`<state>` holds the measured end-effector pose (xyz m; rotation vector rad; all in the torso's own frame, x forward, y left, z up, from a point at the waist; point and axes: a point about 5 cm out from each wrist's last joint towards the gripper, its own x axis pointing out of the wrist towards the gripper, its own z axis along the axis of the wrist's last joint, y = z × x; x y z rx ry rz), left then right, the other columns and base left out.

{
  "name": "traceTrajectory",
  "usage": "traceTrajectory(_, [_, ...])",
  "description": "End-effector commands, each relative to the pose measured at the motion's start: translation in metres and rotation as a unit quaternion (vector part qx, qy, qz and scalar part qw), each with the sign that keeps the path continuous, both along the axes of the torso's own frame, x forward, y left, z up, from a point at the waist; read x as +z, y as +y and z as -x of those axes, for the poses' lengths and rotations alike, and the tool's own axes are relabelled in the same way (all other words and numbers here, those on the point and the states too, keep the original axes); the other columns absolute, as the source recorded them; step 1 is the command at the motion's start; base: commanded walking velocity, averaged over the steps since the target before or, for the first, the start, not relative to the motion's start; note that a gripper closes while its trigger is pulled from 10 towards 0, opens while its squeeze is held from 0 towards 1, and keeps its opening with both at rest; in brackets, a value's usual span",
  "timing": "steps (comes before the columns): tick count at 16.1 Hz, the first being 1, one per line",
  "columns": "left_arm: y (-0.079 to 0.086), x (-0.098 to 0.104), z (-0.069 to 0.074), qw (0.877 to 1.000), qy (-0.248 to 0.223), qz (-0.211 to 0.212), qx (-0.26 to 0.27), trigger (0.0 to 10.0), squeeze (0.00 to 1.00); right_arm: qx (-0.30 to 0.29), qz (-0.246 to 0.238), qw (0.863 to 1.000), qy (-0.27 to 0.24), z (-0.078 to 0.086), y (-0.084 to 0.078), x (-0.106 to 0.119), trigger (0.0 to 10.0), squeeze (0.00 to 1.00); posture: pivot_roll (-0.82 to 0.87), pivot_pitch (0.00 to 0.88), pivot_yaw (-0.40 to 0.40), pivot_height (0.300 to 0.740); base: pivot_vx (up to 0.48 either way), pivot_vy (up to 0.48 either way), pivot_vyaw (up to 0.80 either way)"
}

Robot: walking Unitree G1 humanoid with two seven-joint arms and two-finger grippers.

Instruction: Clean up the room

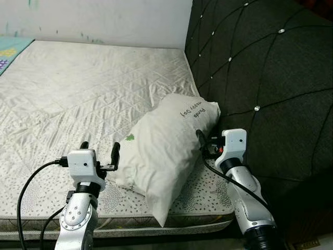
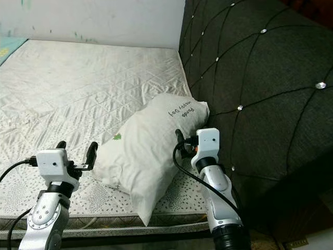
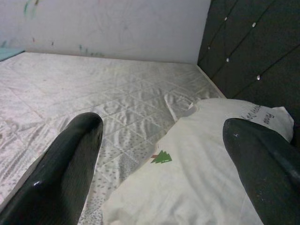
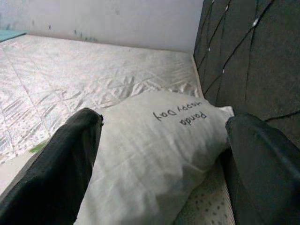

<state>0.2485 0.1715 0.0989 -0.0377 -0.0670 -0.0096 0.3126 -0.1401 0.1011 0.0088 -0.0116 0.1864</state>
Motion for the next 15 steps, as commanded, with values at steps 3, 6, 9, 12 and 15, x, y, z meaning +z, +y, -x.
traceTrajectory(3, [0.0006,0.0027,0.0021,1.0,-0.002,-0.002,0.007,10.0,0.0,0.002,0.0,1.0,0.004,0.0018,-0.0021,0.0001,10.0,0.0,-0.03,0.11,-0.081,0.71,0.0,0.0,0.0])
traceTrajectory(6, [0.0006,0.0026,0.0022,1.0,0.0,-0.001,0.007,10.0,0.0,0.005,0.0,1.0,0.006,0.0017,-0.002,0.0006,10.0,0.0,-0.03,0.117,-0.081,0.68,0.0,0.0,0.0])
traceTrajectory(9, [-0.0002,0.0025,0.0018,1.0,0.002,-0.001,0.006,10.0,0.0,0.002,0.0,1.0,0.006,0.0019,-0.0029,0.0008,10.0,0.0,-0.04,0.12,-0.081,0.645,0.0,0.0,0.0])
traceTrajectory(12, [-0.0007,0.0023,0.0012,1.0,0.003,0.0,0.006,10.0,0.0,0.006,0.0,1.0,0.007,0.0016,-0.0025,0.001,10.0,0.0,-0.04,0.12,-0.084,0.605,0.0,0.0,0.0])
traceTrajectory(15, [-0.0001,0.0024,0.0006,1.0,0.002,0.001,0.012,10.0,0.0,0.009,0.0,1.0,0.007,0.0011,-0.001,0.0012,10.0,0.0,-0.04,0.12,-0.085,0.605,0.0,0.0,0.0])
